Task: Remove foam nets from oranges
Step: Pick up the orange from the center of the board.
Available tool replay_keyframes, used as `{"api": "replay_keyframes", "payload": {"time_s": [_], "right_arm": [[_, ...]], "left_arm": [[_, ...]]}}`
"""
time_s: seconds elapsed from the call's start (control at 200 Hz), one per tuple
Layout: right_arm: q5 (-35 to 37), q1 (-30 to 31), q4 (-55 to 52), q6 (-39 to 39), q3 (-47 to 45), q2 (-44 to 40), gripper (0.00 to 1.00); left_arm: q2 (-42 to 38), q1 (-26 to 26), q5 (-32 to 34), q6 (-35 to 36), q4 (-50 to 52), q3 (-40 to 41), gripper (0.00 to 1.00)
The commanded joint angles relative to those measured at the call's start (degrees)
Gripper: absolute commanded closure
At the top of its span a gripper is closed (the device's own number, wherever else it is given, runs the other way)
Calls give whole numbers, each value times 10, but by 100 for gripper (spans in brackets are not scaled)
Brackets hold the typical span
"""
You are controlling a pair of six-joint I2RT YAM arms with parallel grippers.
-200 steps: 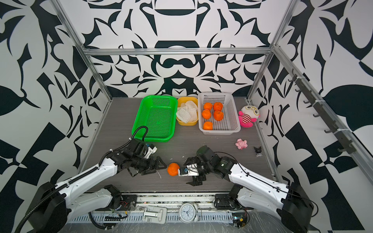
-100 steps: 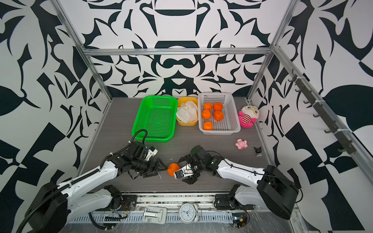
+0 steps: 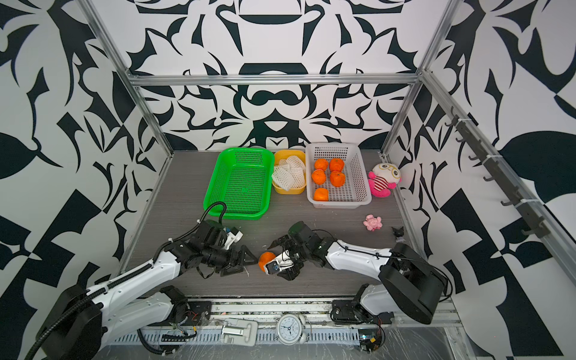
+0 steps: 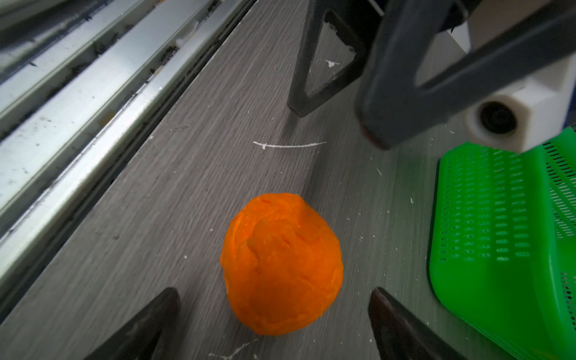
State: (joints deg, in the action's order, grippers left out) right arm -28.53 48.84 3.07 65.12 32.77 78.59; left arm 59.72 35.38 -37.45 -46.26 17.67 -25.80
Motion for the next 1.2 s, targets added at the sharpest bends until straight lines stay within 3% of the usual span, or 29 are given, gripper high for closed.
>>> {"api": "replay_keyframes", "payload": {"time_s": [0.0,0.375,1.195], "right_arm": [[-16,3,9,15,25,15,2],[-34,3,15,21,65,84,3],[-53,3,19,35,83,121,23]], "left_arm": [[-4,1,-2,-4,-6,5,1],[7,1,-3,-2,-10,2,1],[14,0,-5,0,-15,5,1]]}}
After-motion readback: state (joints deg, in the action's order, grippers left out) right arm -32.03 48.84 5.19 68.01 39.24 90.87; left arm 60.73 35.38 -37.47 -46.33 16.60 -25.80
